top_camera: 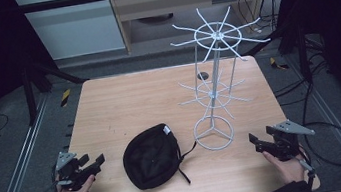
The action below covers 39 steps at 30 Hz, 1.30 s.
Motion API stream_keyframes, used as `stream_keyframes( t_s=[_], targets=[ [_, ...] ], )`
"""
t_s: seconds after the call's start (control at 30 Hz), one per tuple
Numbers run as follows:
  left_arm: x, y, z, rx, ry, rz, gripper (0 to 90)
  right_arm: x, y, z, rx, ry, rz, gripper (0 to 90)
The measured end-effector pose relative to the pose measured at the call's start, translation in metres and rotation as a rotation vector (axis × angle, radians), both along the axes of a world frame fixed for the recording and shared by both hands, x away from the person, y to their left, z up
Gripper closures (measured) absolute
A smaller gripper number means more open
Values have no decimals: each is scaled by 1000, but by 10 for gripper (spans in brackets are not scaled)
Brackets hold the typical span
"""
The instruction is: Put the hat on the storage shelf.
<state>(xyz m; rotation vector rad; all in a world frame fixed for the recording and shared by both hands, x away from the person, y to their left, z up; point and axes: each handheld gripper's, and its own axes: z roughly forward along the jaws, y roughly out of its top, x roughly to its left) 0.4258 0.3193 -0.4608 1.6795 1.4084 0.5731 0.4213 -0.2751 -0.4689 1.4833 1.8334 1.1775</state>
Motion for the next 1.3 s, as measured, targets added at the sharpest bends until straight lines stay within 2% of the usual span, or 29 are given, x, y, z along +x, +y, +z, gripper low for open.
stream_keyframes(
  t_s=[0.2,0.4,0.5,0.6,0.73,1.07,1.3],
  targets=[
    [-11,-21,4,26,-12,-53,324,-9,16,2,-10,13,75,315],
    [-16,-28,7,44,-20,-55,341,-13,45,7,-43,-19,157,377],
    [-18,-30,8,35,-18,-53,367,-15,58,8,-29,-25,195,405],
    [-19,-34,8,46,-21,-69,396,-15,70,10,-28,-33,233,442],
    [-22,-42,10,58,-23,-83,429,-12,91,13,-29,-43,284,468],
    [-26,-57,6,75,16,-116,450,-2,144,19,-42,-56,396,498],
    [-27,-66,1,95,39,-136,444,10,177,24,-41,-56,423,530]
  ],
)
